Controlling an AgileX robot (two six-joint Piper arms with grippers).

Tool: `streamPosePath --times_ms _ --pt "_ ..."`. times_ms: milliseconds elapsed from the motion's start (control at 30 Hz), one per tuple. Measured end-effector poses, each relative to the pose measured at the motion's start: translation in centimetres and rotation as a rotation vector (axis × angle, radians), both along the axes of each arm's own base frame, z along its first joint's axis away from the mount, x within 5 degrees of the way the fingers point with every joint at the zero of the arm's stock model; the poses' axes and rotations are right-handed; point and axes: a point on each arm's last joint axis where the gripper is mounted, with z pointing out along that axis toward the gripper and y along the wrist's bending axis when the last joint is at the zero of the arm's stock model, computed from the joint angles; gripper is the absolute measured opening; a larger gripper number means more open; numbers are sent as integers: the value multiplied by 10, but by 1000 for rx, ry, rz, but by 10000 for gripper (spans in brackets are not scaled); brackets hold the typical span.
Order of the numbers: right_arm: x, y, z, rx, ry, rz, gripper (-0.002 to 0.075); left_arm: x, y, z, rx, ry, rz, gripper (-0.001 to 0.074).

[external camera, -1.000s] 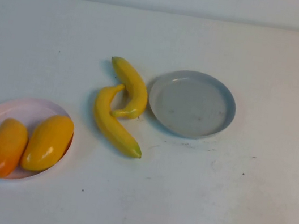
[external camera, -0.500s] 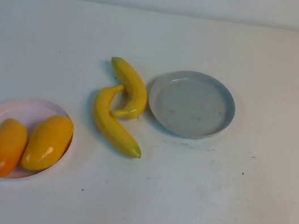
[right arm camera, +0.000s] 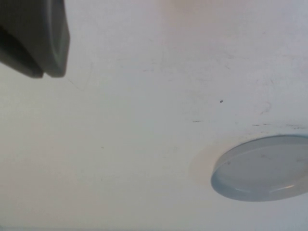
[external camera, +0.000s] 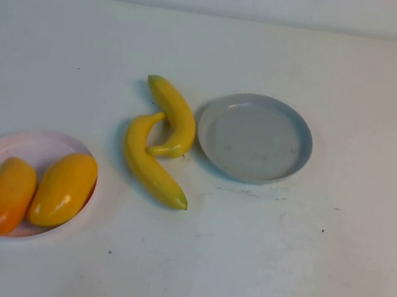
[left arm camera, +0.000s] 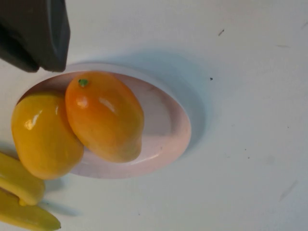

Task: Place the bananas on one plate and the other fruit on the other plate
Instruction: Put another type of fruit in the right plate

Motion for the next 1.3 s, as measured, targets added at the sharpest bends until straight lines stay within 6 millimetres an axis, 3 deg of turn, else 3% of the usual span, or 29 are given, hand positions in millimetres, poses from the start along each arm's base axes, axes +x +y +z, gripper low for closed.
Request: streamPosePath --times_ms 867,1133,1300 --pt "1 0 2 12 -25 -5 -17 0 0 0 2 0 0 -4" --pt "3 -1 21 318 -216 -59 -17 0 0 0 0 0 1 -4" --pt "3 -2 26 512 -245 -85 -17 0 0 0 0 0 1 -4"
